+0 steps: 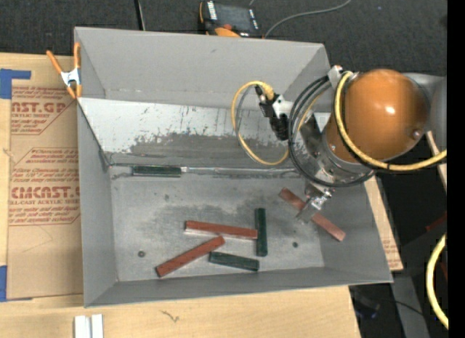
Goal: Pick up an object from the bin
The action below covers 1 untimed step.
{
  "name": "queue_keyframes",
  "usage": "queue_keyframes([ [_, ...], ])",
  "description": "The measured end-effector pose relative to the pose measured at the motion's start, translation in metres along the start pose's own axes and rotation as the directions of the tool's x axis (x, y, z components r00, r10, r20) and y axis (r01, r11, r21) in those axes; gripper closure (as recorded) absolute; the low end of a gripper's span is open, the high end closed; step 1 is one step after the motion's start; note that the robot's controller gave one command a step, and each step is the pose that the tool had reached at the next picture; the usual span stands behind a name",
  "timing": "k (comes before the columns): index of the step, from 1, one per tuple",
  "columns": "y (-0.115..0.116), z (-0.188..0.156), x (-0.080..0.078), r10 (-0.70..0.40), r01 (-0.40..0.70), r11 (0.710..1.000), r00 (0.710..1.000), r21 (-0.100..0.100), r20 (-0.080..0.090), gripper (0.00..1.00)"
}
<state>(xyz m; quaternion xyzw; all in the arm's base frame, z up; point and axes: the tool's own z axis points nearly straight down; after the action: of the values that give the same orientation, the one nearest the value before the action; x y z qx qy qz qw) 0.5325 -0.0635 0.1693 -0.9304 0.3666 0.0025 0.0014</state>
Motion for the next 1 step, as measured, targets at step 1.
queue_keyframes([
  [1, 0.0000, -0.0001, 0.0000, 0.000, 0.000, 1.000, 1.000, 0.000, 0.000, 1.00],
])
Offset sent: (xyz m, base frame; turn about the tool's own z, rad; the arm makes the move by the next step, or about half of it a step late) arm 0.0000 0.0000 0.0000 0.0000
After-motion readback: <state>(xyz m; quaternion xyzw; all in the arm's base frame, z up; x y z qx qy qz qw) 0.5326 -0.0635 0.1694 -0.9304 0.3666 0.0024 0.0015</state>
